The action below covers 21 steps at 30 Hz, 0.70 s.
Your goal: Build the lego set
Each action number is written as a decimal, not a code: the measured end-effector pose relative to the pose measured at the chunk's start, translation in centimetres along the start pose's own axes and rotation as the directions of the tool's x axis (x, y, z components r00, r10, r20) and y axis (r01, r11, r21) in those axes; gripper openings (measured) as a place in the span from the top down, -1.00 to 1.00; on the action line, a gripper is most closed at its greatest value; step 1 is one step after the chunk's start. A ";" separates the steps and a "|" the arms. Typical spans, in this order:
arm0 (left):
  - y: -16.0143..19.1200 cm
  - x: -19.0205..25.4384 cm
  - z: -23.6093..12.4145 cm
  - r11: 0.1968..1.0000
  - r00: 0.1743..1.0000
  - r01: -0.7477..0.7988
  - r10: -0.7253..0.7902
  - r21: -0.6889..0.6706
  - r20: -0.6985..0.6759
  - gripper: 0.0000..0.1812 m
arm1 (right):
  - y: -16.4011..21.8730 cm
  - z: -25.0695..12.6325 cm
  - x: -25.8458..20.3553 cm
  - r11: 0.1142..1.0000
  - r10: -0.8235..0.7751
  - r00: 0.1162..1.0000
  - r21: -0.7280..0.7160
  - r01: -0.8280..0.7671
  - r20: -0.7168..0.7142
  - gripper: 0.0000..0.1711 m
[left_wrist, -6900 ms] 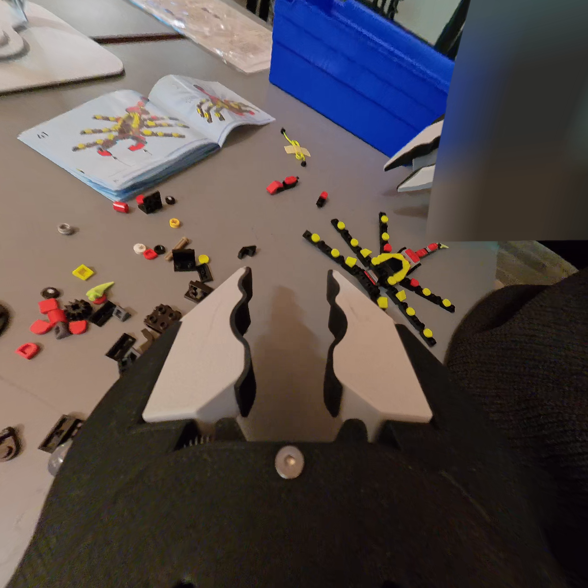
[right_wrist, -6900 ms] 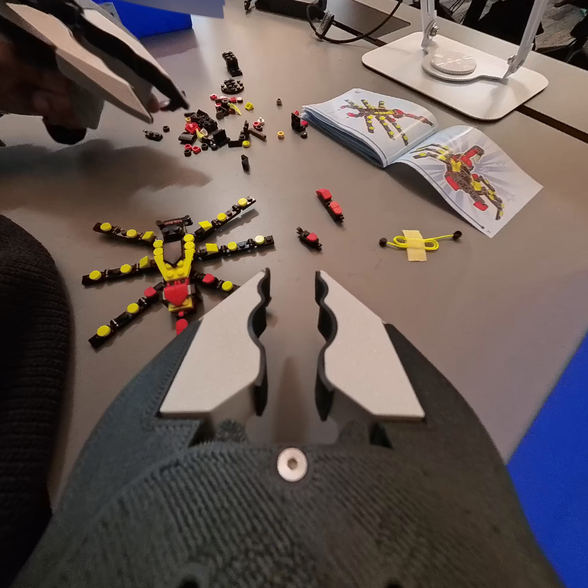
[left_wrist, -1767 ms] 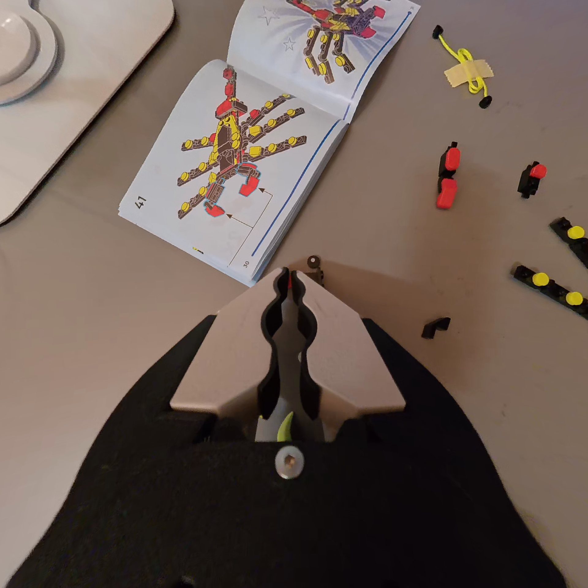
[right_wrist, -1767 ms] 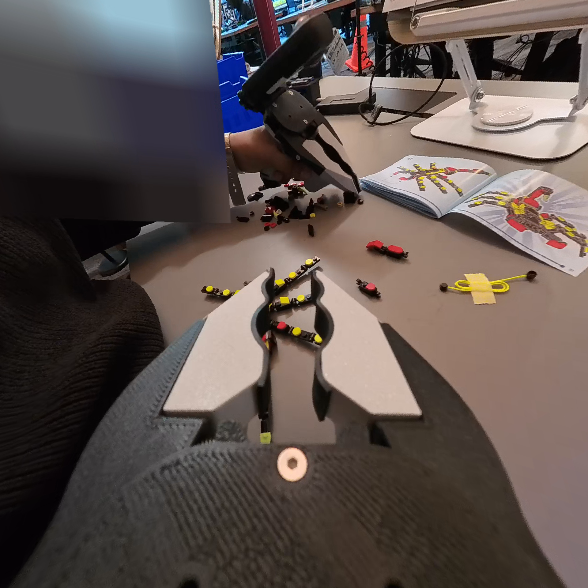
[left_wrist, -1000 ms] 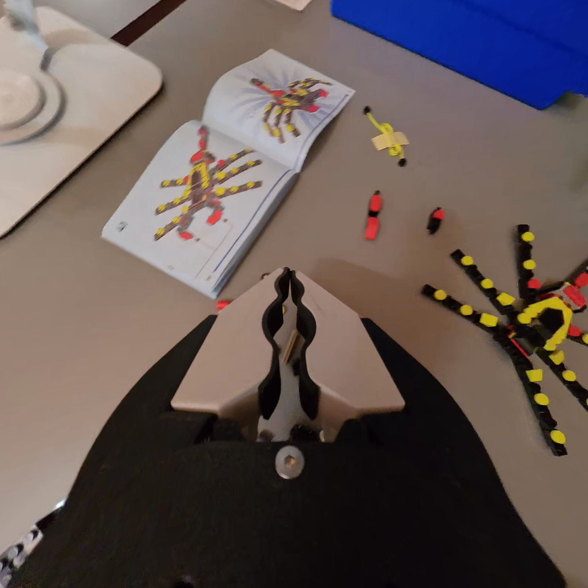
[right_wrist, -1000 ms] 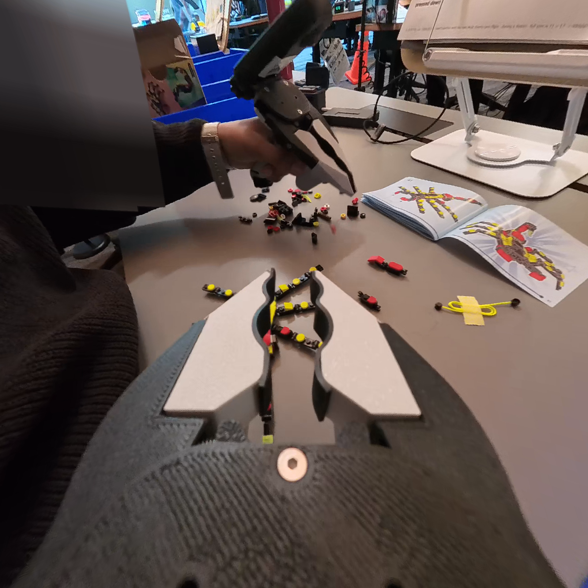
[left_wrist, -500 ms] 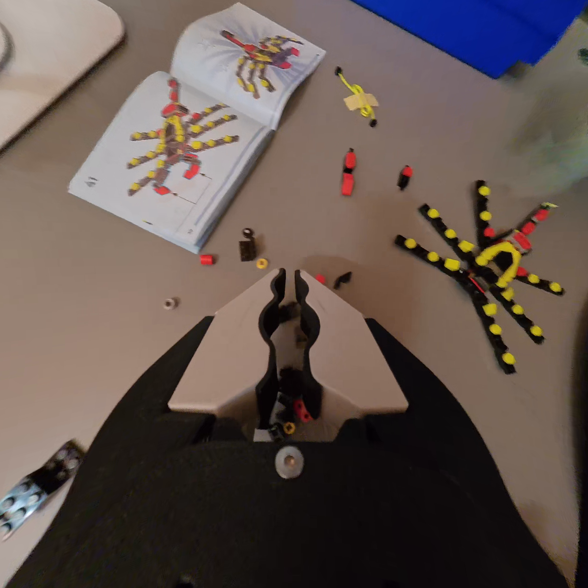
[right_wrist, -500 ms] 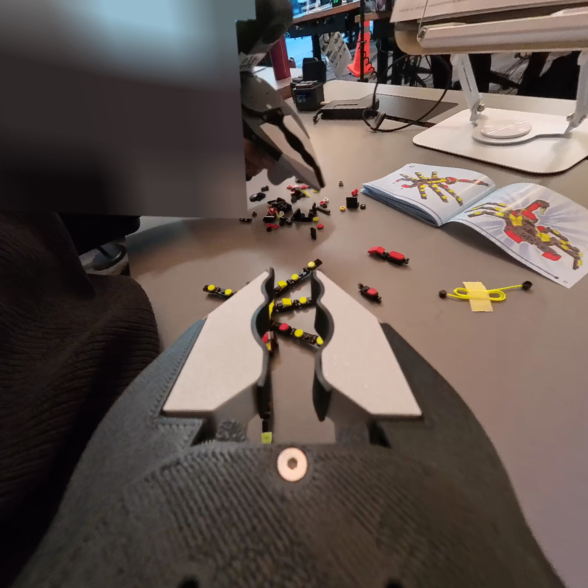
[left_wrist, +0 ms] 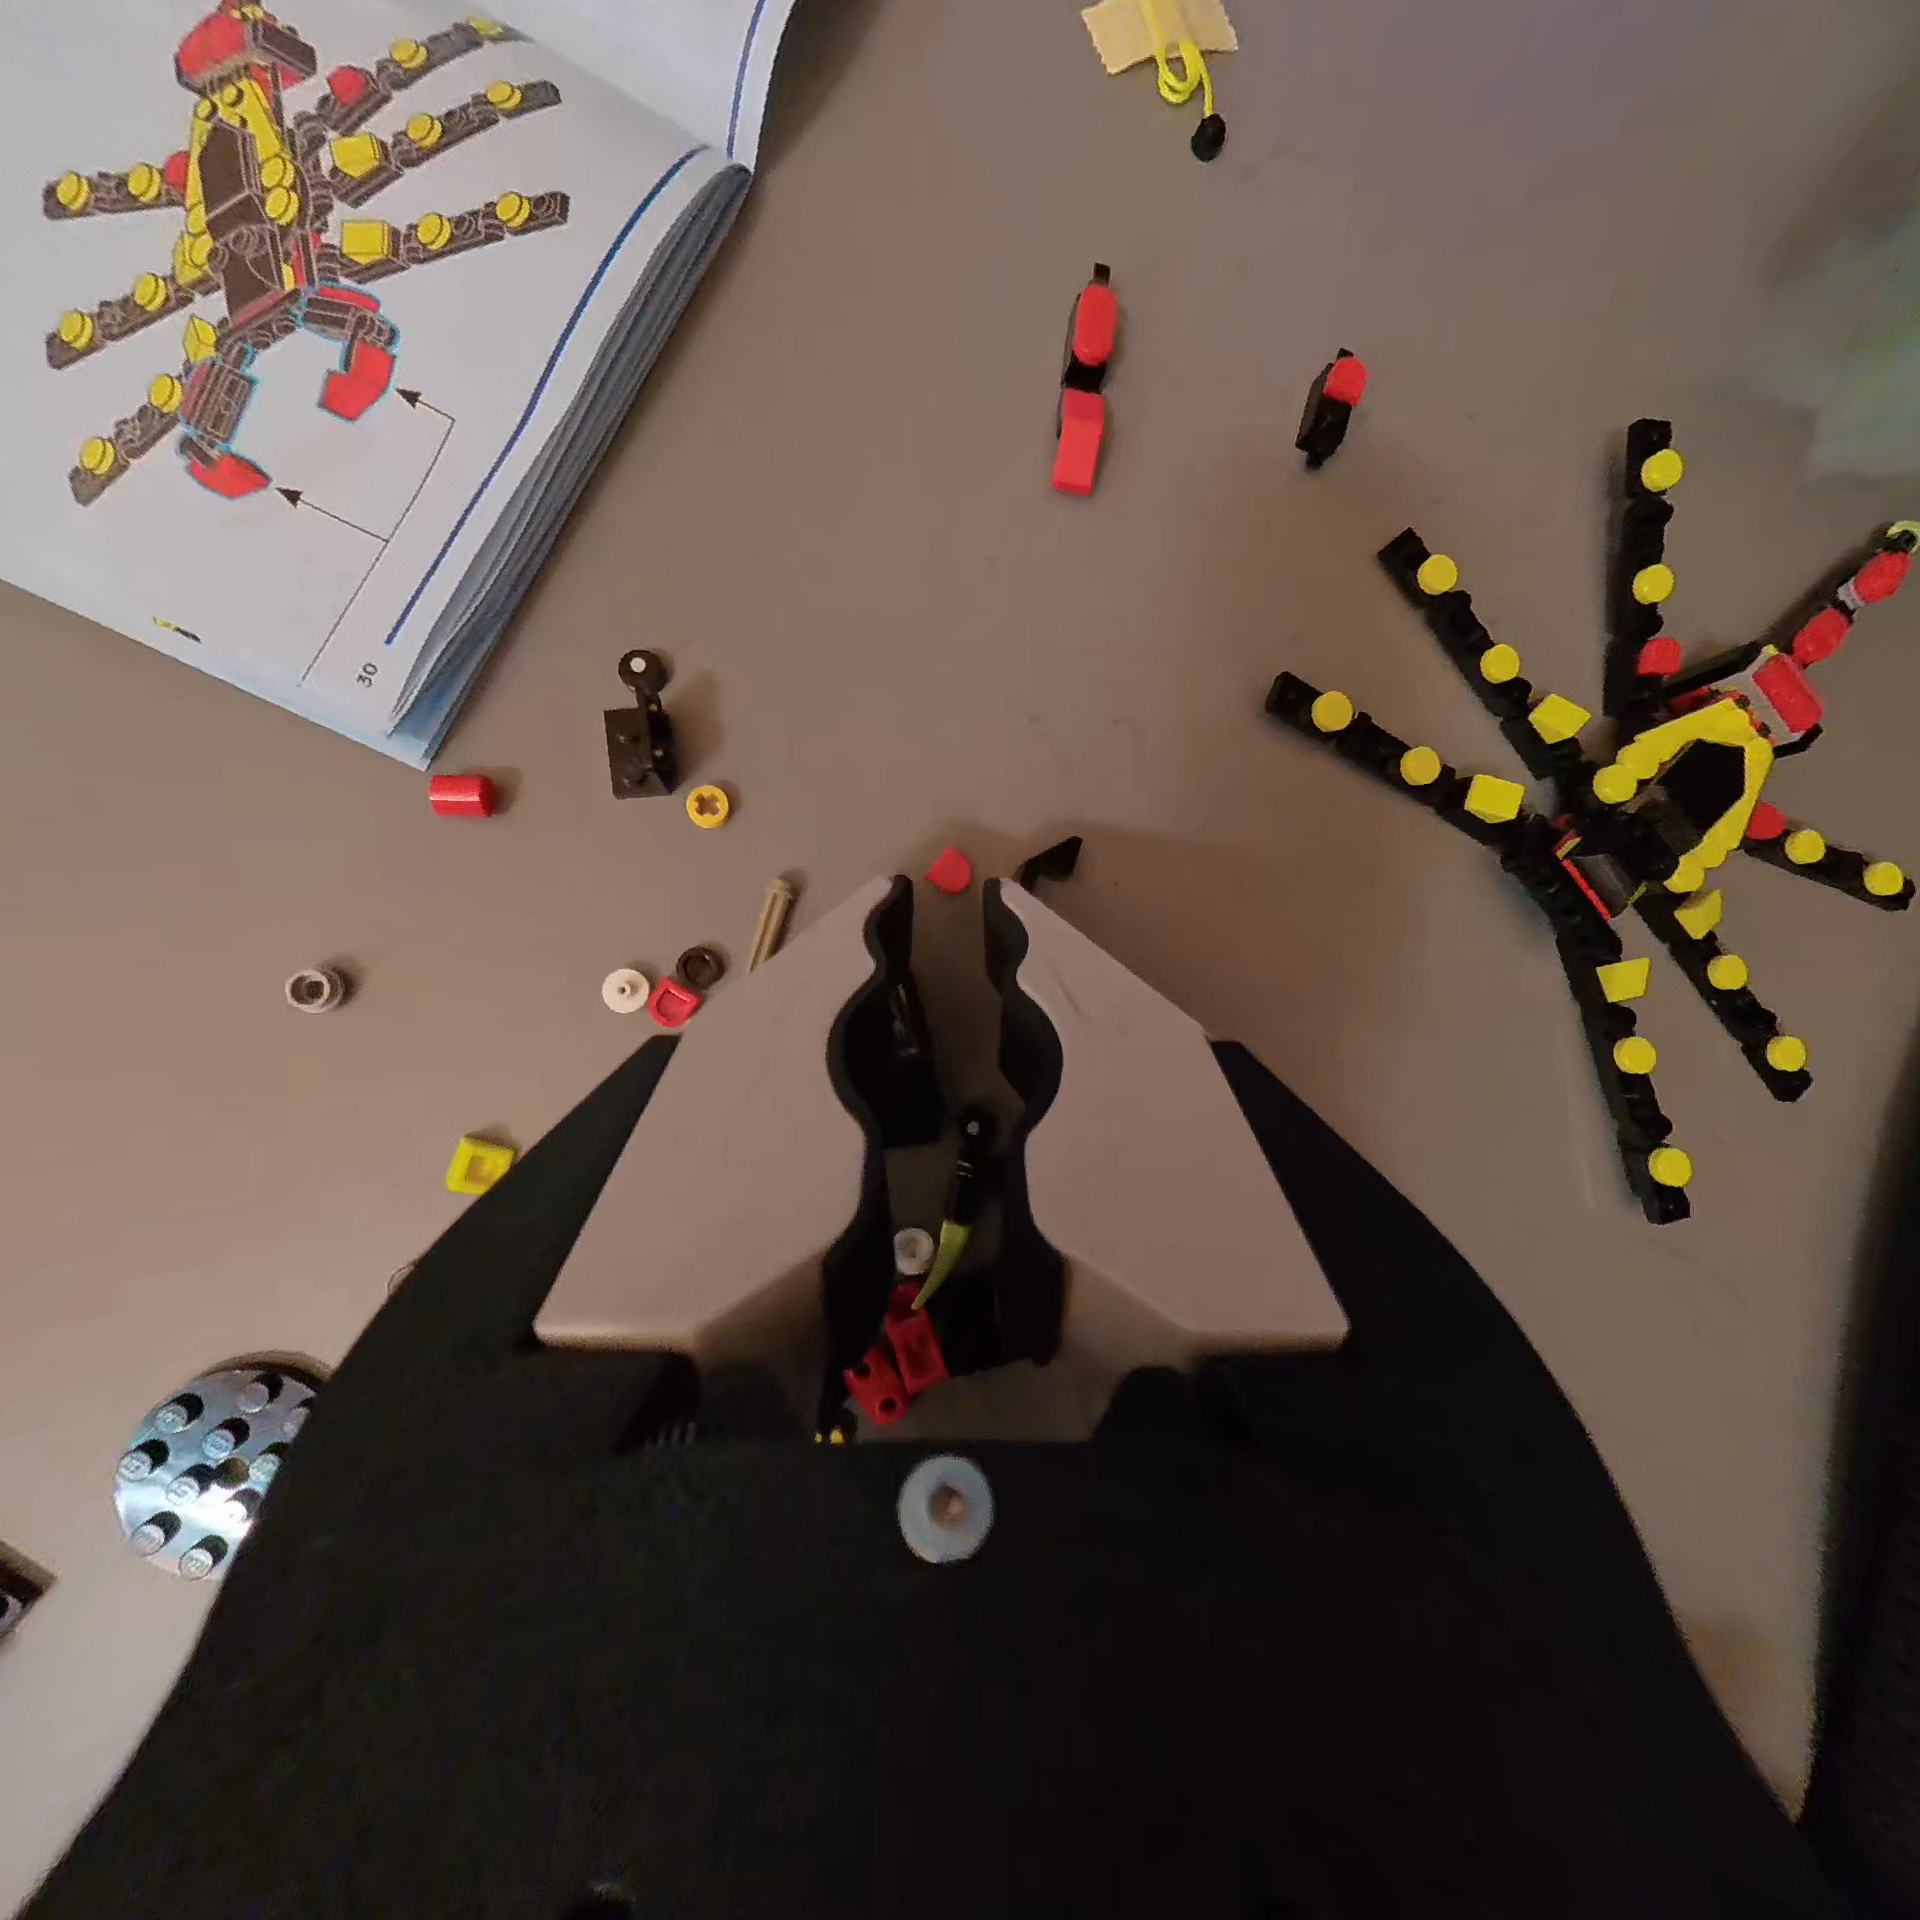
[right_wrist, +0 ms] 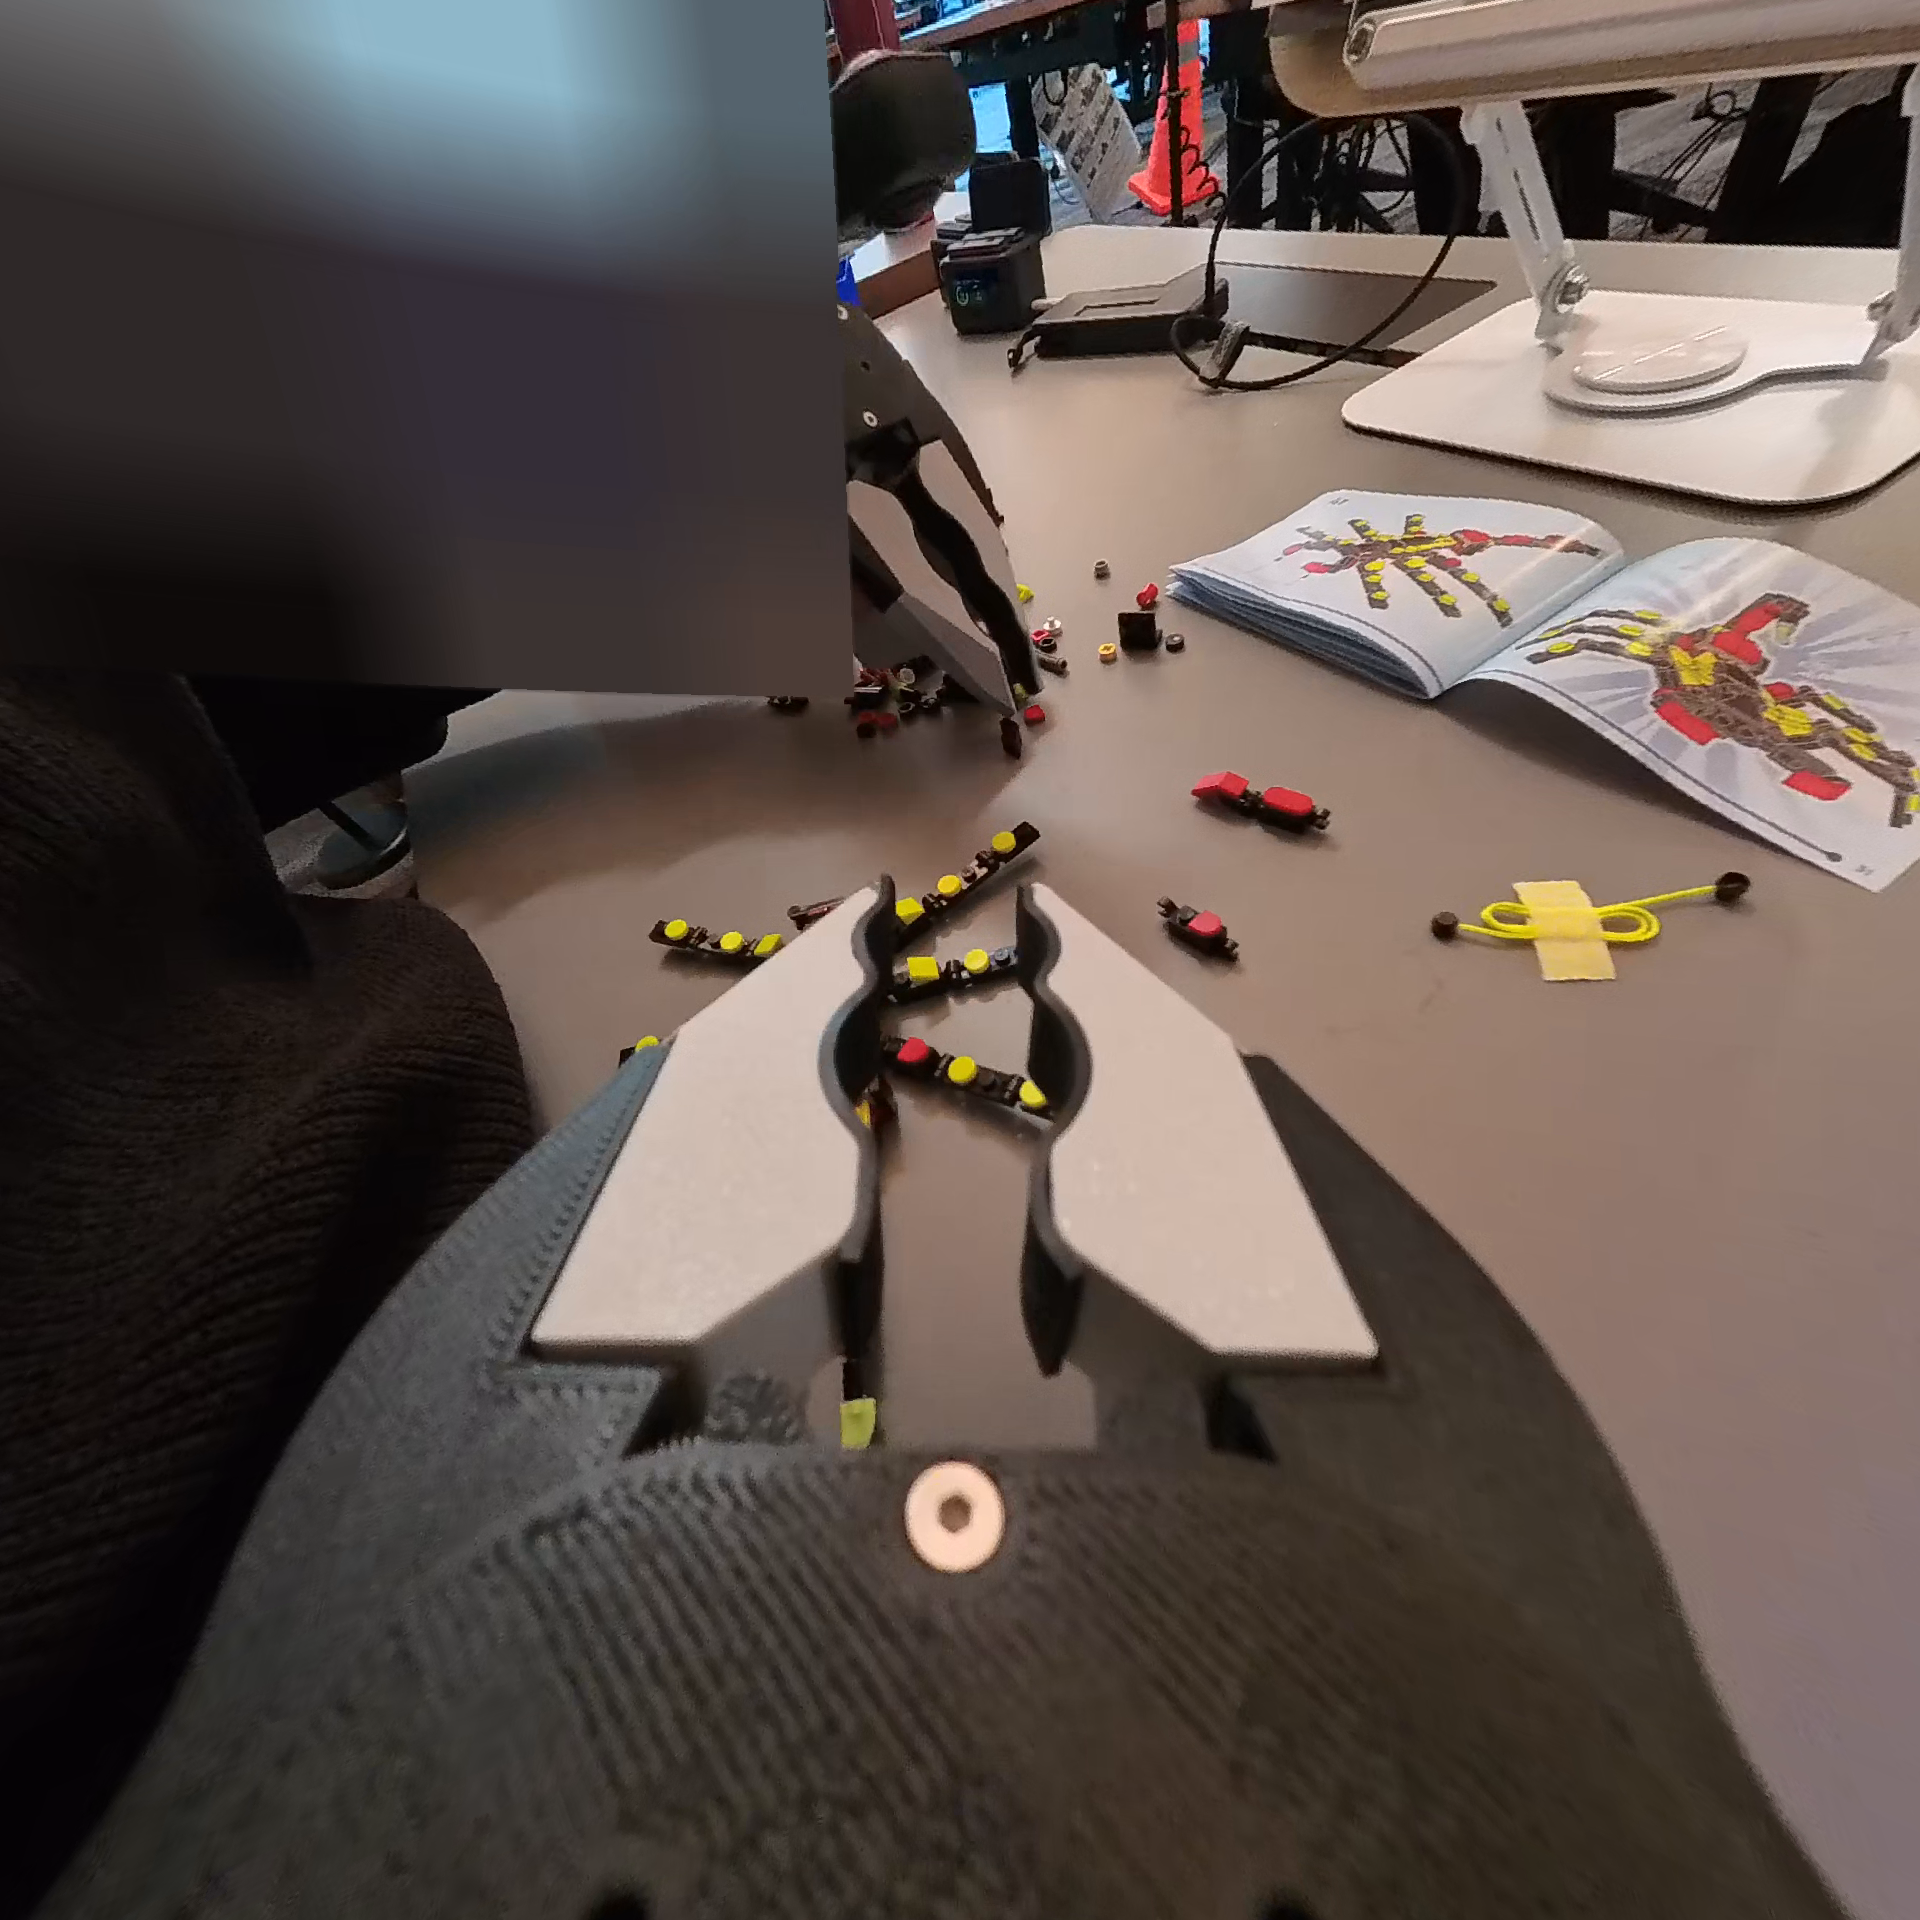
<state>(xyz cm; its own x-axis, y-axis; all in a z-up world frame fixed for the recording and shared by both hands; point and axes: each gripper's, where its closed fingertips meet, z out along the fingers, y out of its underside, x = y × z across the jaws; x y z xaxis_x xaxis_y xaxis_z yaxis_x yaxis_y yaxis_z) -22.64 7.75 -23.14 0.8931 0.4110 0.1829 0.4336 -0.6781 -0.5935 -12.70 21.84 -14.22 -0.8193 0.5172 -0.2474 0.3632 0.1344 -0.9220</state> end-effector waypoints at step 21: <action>0.4 0.4 0.0 0.999 1.000 0.017 -0.018 -0.036 -0.019 0.95 | 0.1 0.1 0.0 1.000 -0.001 1.000 -0.005 0.001 -0.003 0.76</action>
<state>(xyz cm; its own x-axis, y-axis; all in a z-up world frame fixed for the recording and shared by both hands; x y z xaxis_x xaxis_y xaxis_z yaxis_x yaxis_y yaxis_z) -22.08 7.65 -23.31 0.8874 0.4113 0.2083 0.4528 -0.6922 -0.5620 -12.74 21.83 -14.32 -0.8182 0.5198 -0.2455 0.3645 0.1389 -0.9208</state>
